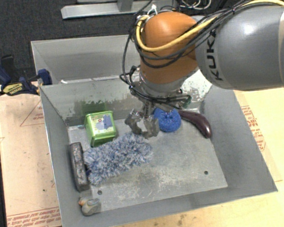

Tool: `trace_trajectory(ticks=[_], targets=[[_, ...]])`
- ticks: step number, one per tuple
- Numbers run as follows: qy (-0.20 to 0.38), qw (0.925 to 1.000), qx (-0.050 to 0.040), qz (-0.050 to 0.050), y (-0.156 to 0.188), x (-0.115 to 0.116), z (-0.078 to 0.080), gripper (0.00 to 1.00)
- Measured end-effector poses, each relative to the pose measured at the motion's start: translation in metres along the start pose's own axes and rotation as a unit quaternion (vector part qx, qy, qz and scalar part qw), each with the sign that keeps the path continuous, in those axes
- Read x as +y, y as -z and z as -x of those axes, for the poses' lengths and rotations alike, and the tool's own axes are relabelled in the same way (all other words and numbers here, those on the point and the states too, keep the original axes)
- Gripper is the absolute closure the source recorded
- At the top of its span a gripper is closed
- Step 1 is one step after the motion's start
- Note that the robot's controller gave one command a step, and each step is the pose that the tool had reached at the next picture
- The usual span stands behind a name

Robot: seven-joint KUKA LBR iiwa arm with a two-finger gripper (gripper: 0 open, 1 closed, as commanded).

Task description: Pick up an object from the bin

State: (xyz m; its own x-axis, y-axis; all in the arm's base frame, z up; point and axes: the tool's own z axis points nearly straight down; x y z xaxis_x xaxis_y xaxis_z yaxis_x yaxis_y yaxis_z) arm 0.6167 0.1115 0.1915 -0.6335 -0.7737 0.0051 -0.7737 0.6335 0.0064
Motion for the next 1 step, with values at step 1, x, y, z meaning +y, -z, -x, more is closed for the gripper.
trace_trajectory(ticks=[1], targets=[[0.026,0.9996,-0.0072,-0.008,-0.024,0.0268,0.0101,1.0]])
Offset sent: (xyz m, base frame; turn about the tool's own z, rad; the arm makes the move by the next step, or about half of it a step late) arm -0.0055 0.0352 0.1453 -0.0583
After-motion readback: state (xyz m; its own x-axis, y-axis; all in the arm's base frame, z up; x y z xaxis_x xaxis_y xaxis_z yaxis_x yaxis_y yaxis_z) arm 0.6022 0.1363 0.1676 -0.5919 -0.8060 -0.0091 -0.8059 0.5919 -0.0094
